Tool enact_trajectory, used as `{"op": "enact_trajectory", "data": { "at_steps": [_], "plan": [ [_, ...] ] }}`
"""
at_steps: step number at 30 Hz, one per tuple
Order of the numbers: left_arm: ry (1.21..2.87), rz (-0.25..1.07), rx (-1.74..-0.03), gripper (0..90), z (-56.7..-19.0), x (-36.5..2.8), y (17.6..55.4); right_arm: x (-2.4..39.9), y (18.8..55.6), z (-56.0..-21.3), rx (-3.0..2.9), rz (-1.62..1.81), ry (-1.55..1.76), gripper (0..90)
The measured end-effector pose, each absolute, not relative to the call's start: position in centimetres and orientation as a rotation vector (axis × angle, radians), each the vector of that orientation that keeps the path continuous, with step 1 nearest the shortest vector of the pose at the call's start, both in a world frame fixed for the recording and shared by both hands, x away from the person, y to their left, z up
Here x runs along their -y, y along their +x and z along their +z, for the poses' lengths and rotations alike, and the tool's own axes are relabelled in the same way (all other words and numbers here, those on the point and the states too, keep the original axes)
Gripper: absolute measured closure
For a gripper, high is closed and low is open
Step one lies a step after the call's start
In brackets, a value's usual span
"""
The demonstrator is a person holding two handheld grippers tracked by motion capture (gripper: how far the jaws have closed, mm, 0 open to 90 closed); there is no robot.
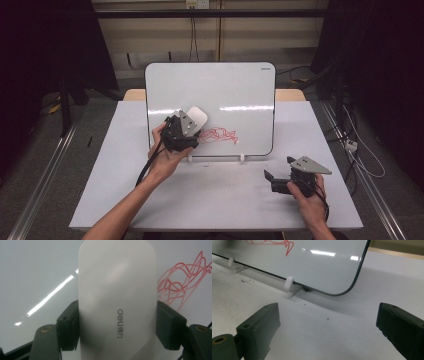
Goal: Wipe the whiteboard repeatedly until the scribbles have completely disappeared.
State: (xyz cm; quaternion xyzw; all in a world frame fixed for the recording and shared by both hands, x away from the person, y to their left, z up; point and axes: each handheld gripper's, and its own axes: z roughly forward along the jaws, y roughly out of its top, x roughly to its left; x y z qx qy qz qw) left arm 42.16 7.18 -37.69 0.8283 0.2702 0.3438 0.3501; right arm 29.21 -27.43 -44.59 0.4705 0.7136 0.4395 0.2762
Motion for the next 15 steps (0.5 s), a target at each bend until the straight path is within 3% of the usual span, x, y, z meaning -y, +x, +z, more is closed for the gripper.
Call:
{"op": "enact_trajectory", "data": {
  "at_steps": [6,15],
  "plan": [
    [2.16,0.958,-0.696,30.8,-38.16,-6.76,42.2,27.46,29.23,-44.61,-1.919,1.181,1.266,5.1],
    [2.152,0.957,-0.712,30.5,-38.24,-6.67,42.15,27.36,29.18,-44.58,-1.922,1.178,1.26,5.1]
  ]
}}
